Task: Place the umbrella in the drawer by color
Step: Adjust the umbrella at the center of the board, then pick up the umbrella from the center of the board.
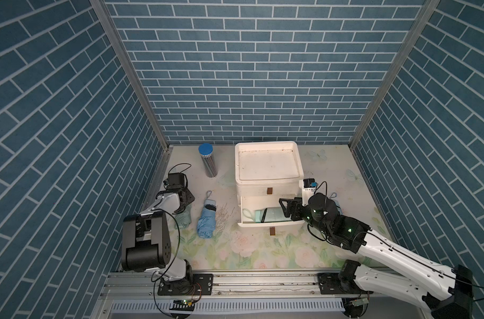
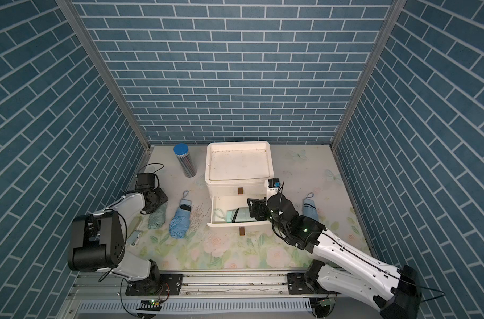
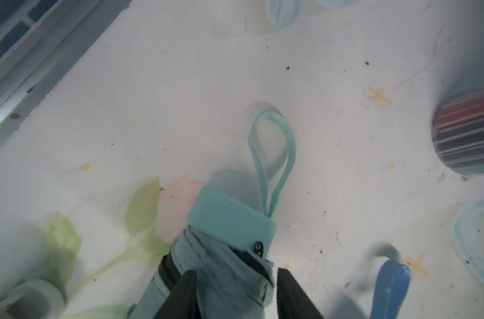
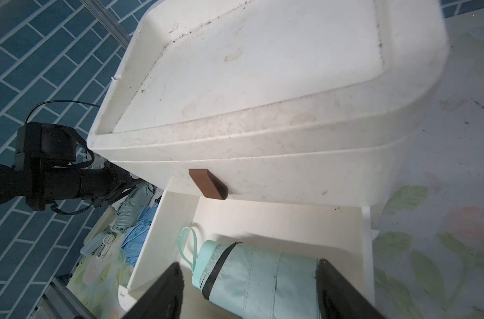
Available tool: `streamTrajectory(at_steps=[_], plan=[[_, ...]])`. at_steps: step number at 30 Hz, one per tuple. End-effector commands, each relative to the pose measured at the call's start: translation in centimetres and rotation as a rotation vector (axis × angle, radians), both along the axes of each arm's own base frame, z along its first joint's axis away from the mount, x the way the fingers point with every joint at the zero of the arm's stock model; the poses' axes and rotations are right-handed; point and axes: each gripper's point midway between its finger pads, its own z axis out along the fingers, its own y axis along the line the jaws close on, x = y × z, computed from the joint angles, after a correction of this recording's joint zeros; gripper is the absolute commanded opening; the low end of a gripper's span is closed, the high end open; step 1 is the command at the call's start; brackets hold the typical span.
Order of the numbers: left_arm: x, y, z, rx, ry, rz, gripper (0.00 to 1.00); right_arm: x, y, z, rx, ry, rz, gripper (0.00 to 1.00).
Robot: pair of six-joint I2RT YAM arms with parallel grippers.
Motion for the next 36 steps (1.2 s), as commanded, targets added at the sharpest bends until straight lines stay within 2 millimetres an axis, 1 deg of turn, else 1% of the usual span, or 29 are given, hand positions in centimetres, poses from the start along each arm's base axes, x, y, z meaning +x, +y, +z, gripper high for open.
streamTrajectory(at_steps=[1, 5, 8, 10, 14, 17, 21, 24, 26, 30, 33, 36], plan=[[-4.0, -1.5, -1.9, -0.07, 0.124, 0.009, 0.56, 0.2, 0.0, 1.0, 0.031, -0.006, -0.023, 0.76], [-6.8, -1.5, -1.9, -0.073, 0.143, 0.066, 0.54, 0.1, -0.4, 1.1, 0.054, -0.013, -0.034, 0.76], [-8.4, -2.0, -1.8, -0.103, 0.136, 0.089, 0.56, 0.1, -0.5, 1.2, 0.065, -0.018, -0.04, 0.76], [-8.5, -1.9, -1.0, -0.101, 0.11, 0.112, 0.58, 0.1, -0.4, 1.2, 0.07, -0.019, -0.039, 0.76], [-8.6, -1.5, 1.2, -0.087, 0.057, 0.141, 0.63, 0.2, 0.4, 0.7, 0.055, -0.005, -0.013, 0.76], [-9.3, -1.5, 2.5, -0.081, 0.037, 0.148, 0.64, 0.2, 0.9, 0.4, 0.038, -0.002, 0.004, 0.76], [-10.6, -2.5, 3.3, -0.072, 0.043, 0.15, 0.64, 0.4, 0.8, 0.4, 0.029, -0.02, 0.004, 0.76], [-11.9, -3.0, 2.2, -0.082, 0.071, 0.185, 0.64, 0.4, 0.5, 0.7, 0.03, -0.037, -0.003, 0.77], [-12.2, -3.2, 1.8, -0.074, 0.083, 0.197, 0.64, 0.4, 0.5, 0.7, 0.034, -0.045, 0.0, 0.77], [-13.1, -3.3, -0.2, -0.08, 0.134, 0.218, 0.65, 0.6, 0.9, 0.8, -0.001, -0.06, 0.021, 0.78], [-12.9, -3.4, -0.6, -0.085, 0.135, 0.238, 0.64, 0.8, 1.0, 0.6, -0.032, -0.063, 0.028, 0.78], [-12.5, -3.4, -1.0, -0.088, 0.115, 0.239, 0.56, 0.8, 1.1, 0.4, -0.031, -0.061, 0.033, 0.78]])
